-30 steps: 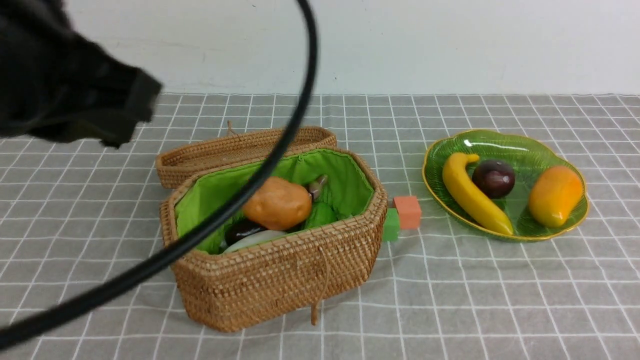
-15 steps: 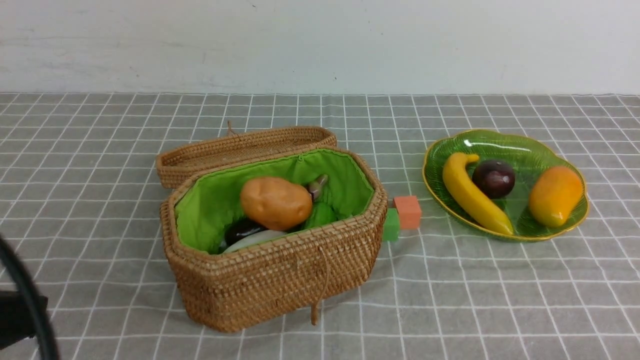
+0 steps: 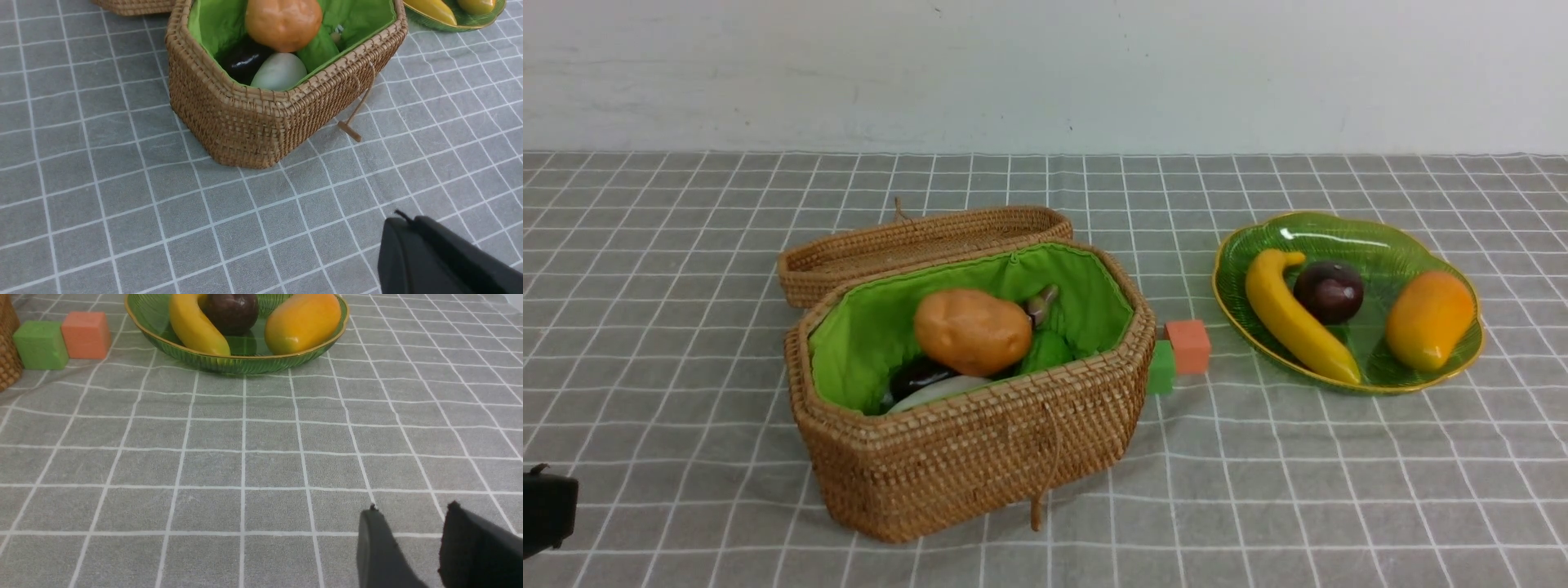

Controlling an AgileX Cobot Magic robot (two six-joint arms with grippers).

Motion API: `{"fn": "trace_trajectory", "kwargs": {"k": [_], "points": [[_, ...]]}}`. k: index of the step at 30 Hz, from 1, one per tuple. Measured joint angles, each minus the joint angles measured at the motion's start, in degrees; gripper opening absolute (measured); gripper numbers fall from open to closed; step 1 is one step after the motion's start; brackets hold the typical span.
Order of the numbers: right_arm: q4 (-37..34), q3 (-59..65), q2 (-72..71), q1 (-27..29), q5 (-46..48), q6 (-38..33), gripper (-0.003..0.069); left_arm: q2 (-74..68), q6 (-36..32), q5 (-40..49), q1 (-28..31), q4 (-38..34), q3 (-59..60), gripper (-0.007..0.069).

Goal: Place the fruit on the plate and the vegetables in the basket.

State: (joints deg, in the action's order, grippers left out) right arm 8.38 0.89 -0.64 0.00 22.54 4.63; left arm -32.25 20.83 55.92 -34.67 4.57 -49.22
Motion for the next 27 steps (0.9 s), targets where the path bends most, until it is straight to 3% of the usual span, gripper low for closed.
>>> {"fn": "trace_trajectory", "kwargs": {"k": [10, 14, 20, 22, 27], "points": [[0.0, 0.0, 0.0, 0.0, 0.0, 0.0, 0.024, 0.0, 0.0, -0.08, 0.0, -0.06, 0.56, -0.0013], [0.0, 0.0, 0.0, 0.0, 0.0, 0.0, 0.024, 2.11, -0.06, -5.82, 0.83, 0.51, 4.56, -0.0013], [0.0, 0.0, 0.0, 0.0, 0.0, 0.0, 0.024, 9.92, -2.61, -28.65, 10.83, 2.39, 16.33, -0.0011], [0.0, 0.0, 0.0, 0.0, 0.0, 0.0, 0.024, 16.31, -5.71, -38.97, 17.99, 2.39, 25.77, -0.0009], [0.0, 0.0, 0.0, 0.0, 0.0, 0.0, 0.024, 26.49, -6.1, -43.9, 25.21, 2.39, 37.49, -0.0006]]}}
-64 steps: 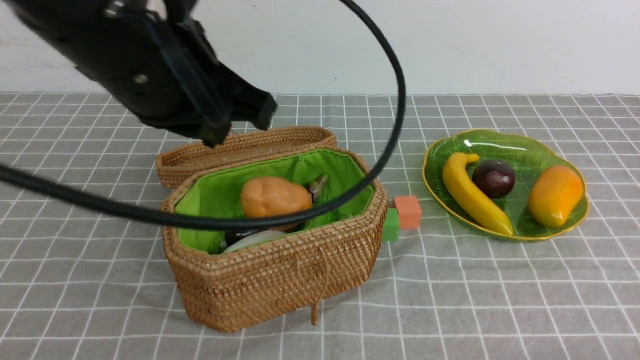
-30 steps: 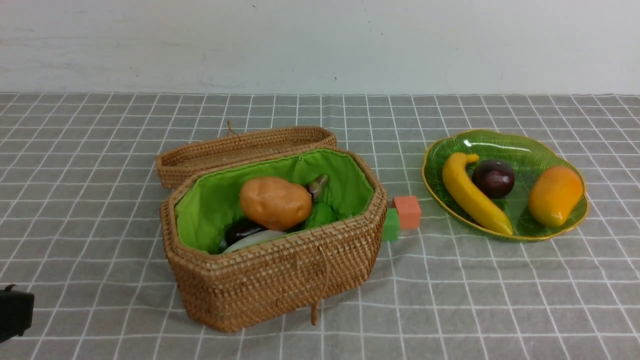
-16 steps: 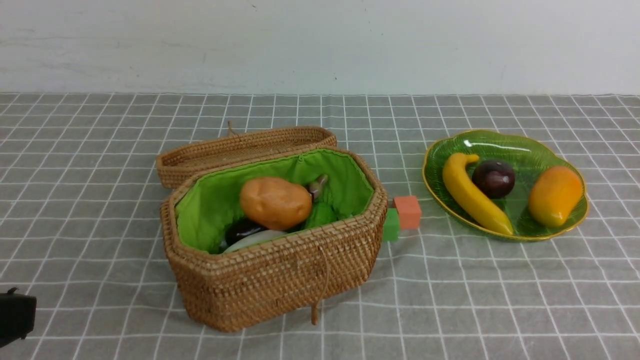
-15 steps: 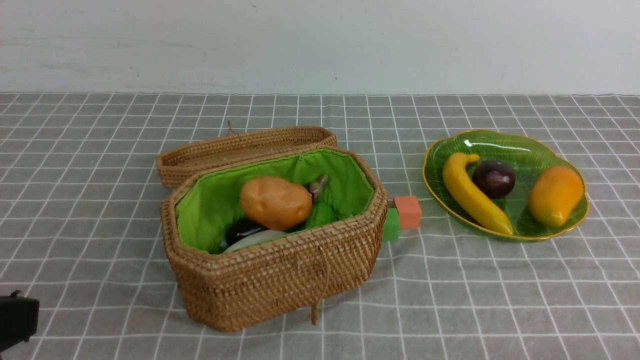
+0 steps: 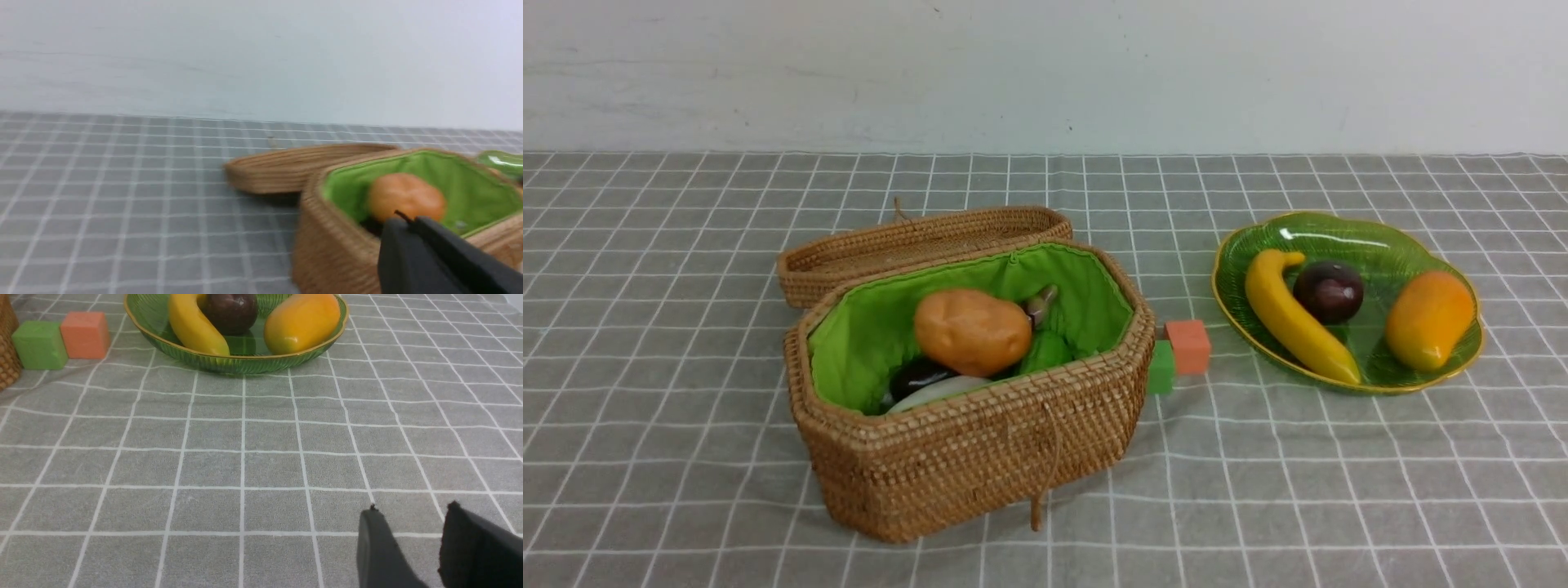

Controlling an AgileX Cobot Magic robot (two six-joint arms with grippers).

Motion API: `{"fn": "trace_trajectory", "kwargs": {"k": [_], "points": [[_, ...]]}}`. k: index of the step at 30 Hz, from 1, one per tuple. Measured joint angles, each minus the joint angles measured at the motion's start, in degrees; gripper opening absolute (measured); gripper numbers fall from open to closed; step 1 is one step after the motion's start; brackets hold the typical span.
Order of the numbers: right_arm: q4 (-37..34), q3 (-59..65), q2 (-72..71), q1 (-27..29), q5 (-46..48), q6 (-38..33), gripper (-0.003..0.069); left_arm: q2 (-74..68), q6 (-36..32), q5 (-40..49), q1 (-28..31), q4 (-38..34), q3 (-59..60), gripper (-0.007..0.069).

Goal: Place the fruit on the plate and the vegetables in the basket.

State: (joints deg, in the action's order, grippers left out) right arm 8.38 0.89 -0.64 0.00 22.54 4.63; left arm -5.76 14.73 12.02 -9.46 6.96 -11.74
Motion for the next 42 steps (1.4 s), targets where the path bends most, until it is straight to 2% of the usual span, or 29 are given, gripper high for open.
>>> {"fn": "trace_trajectory", "kwargs": {"k": [1, 5, 7, 8, 12, 42], "points": [[0.0, 0.0, 0.0, 0.0, 0.0, 0.0, 0.024, 3.78, 0.0, -0.2, 2.58, -0.06, 5.04, -0.0005], [0.0, 0.0, 0.0, 0.0, 0.0, 0.0, 0.024, 6.18, 0.0, 0.62, 5.89, -0.06, 12.07, -0.0002], [0.0, 0.0, 0.0, 0.0, 0.0, 0.0, 0.024, 6.18, 0.0, 3.43, 6.74, -0.06, 12.99, -0.0001], [0.0, 0.0, 0.0, 0.0, 0.0, 0.0, 0.024, 6.18, 0.0, 7.72, 7.32, -0.06, 13.25, 0.0001], [0.0, 0.0, 0.0, 0.0, 0.0, 0.0, 0.024, 6.18, 0.0, 10.3, 7.44, -0.06, 13.49, 0.0005], [0.0, 0.0, 0.0, 0.0, 0.0, 0.0, 0.024, 6.18, 0.0, 10.3, 7.44, -0.1, 13.49, 0.0039]]}}
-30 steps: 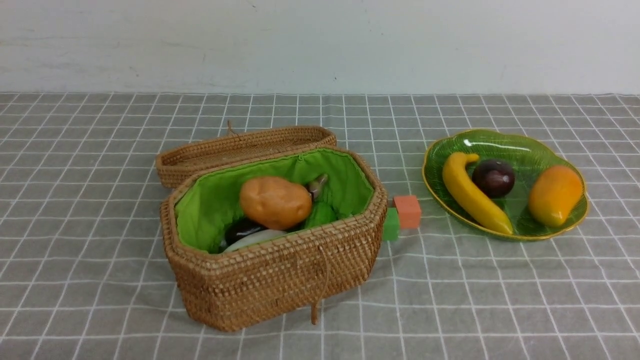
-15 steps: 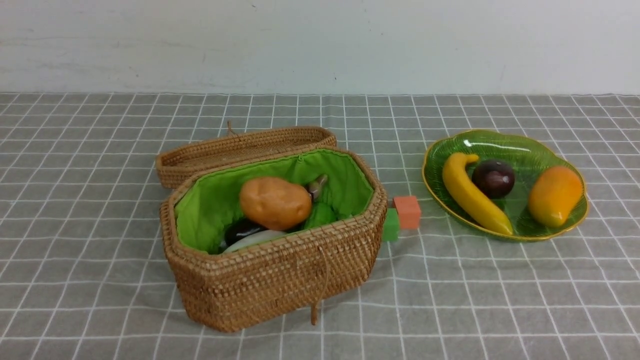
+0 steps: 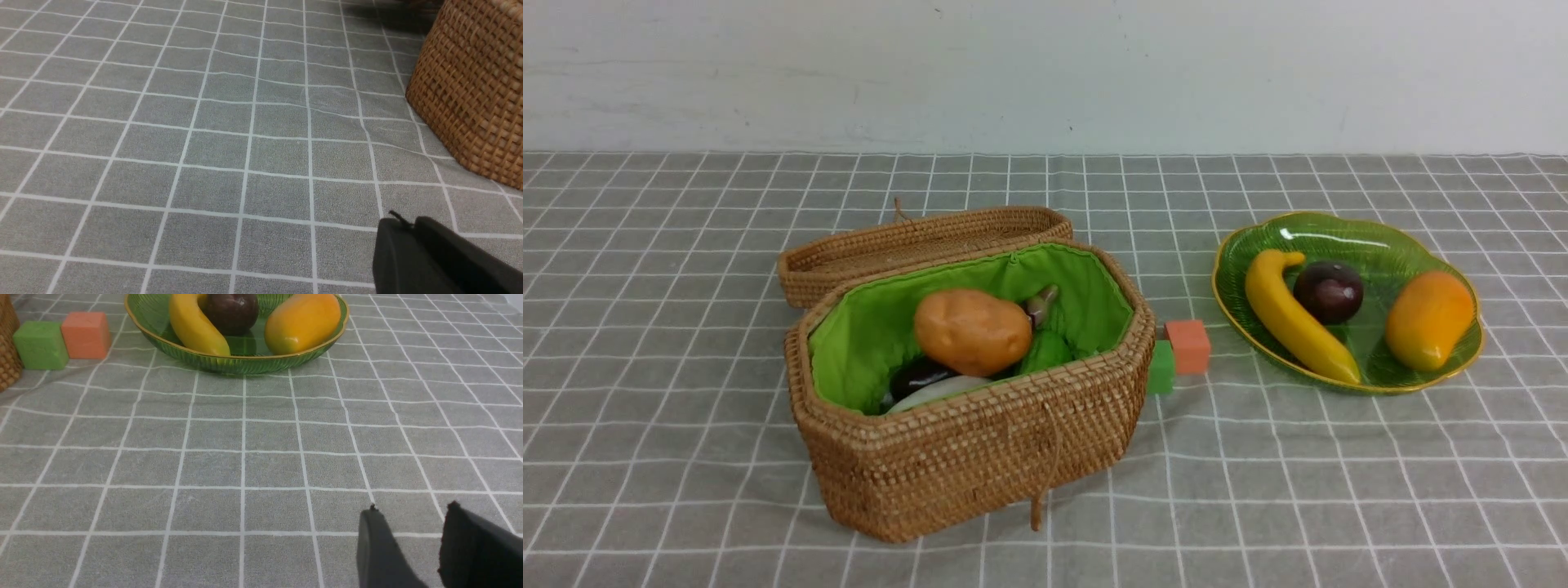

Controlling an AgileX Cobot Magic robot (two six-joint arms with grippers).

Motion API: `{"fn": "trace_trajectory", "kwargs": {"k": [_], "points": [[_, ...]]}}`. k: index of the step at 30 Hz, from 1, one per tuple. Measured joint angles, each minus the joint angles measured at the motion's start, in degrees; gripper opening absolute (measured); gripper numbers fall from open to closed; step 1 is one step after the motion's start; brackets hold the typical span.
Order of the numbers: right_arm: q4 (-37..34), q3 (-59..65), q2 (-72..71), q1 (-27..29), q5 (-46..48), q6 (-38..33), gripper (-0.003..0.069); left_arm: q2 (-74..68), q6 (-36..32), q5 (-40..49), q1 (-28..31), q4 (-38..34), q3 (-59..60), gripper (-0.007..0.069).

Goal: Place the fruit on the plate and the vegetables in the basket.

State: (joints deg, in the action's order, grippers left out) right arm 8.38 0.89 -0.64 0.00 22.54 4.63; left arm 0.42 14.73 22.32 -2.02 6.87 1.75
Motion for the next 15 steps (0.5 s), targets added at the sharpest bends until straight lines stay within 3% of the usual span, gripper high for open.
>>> {"fn": "trace_trajectory", "kwargs": {"k": [15], "points": [[0.0, 0.0, 0.0, 0.0, 0.0, 0.0, 0.024, 0.0, 0.0, 0.0, 0.0, 0.0, 0.0, 0.005]]}}
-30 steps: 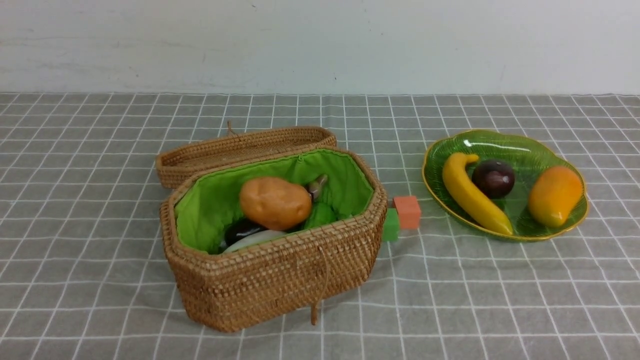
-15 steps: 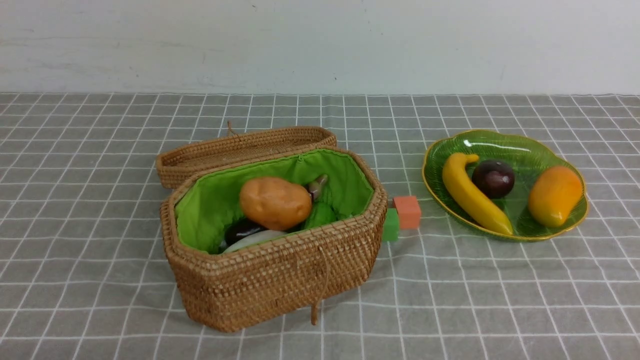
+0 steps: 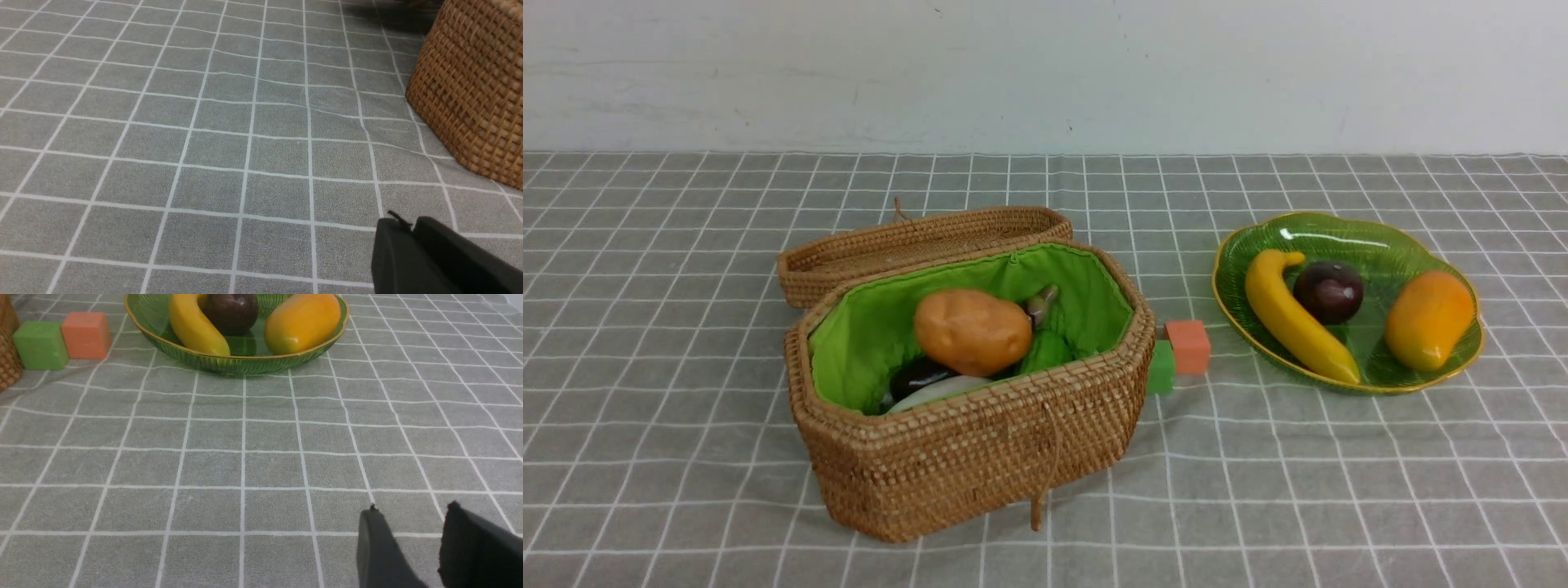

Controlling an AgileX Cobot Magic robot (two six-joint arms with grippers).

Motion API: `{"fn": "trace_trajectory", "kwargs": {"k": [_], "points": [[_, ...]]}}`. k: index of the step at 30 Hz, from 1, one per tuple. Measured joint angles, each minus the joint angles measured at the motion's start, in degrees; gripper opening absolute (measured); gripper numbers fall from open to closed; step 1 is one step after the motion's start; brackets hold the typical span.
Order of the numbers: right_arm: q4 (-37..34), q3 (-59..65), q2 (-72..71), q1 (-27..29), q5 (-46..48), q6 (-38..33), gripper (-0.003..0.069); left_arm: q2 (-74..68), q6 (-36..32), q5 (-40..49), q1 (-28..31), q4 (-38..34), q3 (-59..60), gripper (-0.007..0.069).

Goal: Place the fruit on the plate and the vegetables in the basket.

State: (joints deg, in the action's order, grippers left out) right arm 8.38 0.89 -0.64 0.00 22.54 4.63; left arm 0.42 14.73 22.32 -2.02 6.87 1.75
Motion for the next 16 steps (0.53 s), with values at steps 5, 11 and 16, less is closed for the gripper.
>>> {"fn": "trace_trajectory", "kwargs": {"k": [5, 11, 16], "points": [[0.0, 0.0, 0.0, 0.0, 0.0, 0.0, 0.024, 0.0, 0.0, 0.0, 0.0, 0.0, 0.0, 0.0053], [0.0, 0.0, 0.0, 0.0, 0.0, 0.0, 0.024, 0.0, 0.0, 0.0, 0.0, 0.0, 0.0, 0.006], [0.05, 0.0, 0.0, 0.0, 0.0, 0.0, 0.024, 0.0, 0.0, 0.0, 0.0, 0.0, 0.0, 0.0068]]}}
